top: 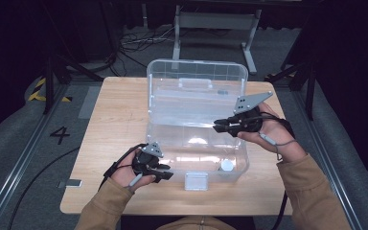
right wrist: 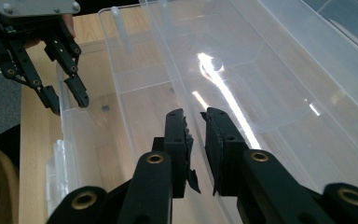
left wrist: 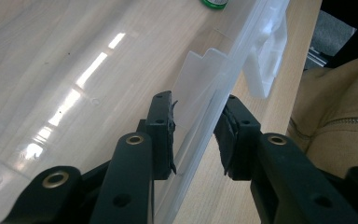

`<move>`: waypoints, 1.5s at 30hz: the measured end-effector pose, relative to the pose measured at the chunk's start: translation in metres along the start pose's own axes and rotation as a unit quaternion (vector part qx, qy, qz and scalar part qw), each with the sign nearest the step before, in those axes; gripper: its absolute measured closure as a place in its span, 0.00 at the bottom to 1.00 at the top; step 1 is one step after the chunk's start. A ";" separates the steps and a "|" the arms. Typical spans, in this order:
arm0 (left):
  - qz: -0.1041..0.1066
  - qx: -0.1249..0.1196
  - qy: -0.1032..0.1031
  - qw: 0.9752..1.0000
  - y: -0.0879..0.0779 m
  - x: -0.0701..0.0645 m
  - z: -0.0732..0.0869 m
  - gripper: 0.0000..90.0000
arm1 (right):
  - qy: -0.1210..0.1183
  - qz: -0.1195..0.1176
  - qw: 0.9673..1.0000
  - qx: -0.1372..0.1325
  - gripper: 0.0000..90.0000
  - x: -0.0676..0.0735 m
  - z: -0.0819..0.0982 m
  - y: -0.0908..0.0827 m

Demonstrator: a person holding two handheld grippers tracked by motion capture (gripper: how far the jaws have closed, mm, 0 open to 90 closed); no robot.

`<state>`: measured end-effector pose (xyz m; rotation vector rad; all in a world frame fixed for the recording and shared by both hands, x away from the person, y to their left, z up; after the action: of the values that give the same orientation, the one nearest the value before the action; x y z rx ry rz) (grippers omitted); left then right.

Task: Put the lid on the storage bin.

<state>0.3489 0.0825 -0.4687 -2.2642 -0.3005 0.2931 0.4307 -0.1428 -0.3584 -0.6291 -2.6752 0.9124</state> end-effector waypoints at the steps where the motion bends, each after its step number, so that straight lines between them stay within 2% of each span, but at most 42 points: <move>1: 0.001 0.000 -0.001 1.000 0.000 0.000 0.000 0.76 | 0.001 -0.001 1.000 0.000 0.88 0.001 0.000 0.000; 15: 0.001 0.000 -0.001 1.000 0.000 0.000 0.000 0.76 | -0.001 -0.013 1.000 0.005 0.89 0.008 0.006 -0.002; 45: 0.001 -0.001 -0.003 1.000 0.000 0.000 0.000 0.76 | -0.015 -0.022 1.000 0.013 0.89 0.022 0.018 -0.003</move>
<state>0.3486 0.0826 -0.4687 -2.2667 -0.3025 0.3017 0.4043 -0.1442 -0.3682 -0.5529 -2.6881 0.9492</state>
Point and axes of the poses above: each handheld gripper's, and its own axes: y roughly forward along the jaws, z roughly out of its underside, x roughly to its left, the point moved 7 cm from there along y, roughly forward along the jaws, and after that the axes turned 11 degrees about y, right-handed, at the moved point
